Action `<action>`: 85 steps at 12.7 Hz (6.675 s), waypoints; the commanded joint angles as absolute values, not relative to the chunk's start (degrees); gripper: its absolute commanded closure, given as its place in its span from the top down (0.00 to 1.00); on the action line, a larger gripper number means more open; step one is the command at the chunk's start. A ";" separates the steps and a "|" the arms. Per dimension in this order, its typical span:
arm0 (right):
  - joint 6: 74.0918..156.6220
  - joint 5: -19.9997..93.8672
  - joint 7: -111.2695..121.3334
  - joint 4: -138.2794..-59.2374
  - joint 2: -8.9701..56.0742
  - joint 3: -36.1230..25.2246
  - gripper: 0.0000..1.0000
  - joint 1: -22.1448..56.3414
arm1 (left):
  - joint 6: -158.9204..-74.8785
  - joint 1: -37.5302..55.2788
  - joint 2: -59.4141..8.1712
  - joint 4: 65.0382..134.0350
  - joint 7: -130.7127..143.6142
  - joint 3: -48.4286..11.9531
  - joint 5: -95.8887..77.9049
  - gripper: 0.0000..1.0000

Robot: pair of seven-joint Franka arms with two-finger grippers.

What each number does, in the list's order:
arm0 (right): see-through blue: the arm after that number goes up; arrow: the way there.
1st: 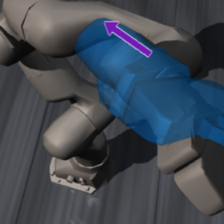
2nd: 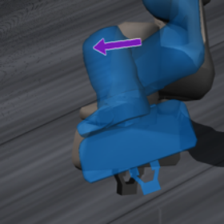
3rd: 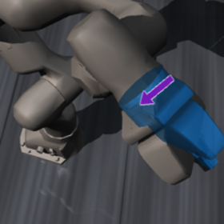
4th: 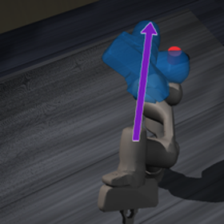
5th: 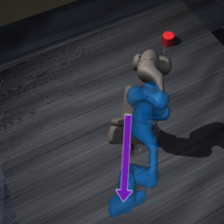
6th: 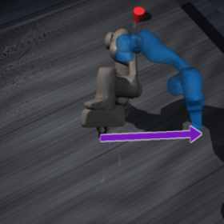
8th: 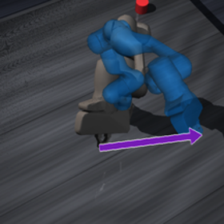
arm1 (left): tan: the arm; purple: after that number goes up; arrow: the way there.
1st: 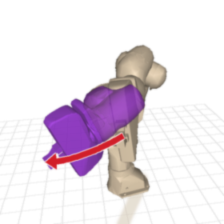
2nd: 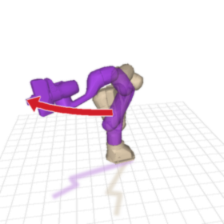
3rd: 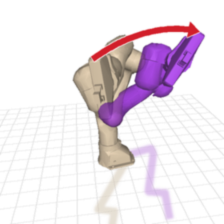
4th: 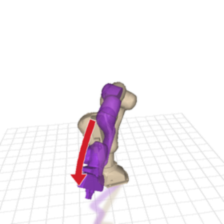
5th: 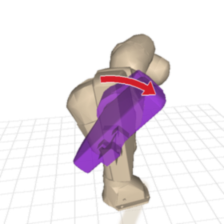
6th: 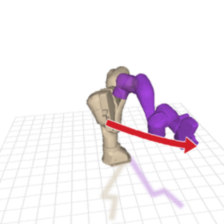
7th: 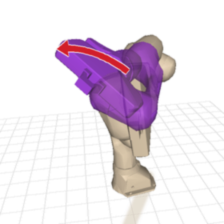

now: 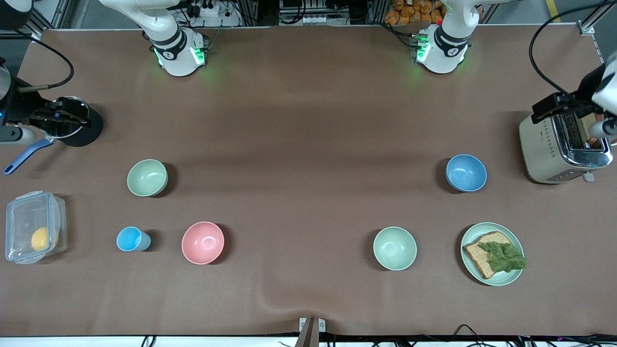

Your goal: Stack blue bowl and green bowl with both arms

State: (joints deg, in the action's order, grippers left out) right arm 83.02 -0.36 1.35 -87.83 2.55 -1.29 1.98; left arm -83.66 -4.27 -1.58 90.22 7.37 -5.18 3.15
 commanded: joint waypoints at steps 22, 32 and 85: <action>117.60 3.16 16.08 -105.73 32.35 -0.35 0.00 -8.97 | -126.47 -11.43 -21.00 119.27 7.12 -5.45 3.60 0.49; 111.63 3.25 20.13 -104.41 27.53 1.74 0.00 -8.18 | -126.74 -11.43 -22.41 119.09 7.21 -5.54 3.60 0.27; 123.56 15.99 -27.94 -92.91 35.23 12.13 1.00 10.81 | -109.34 4.92 -17.40 98.88 49.66 -24.26 -10.02 0.00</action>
State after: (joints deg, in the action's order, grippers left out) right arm 122.21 13.16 -17.39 -94.48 33.09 12.16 10.62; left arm -109.15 4.43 -16.89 99.61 48.08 -24.34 -11.79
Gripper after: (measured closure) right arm 0.000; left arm 0.960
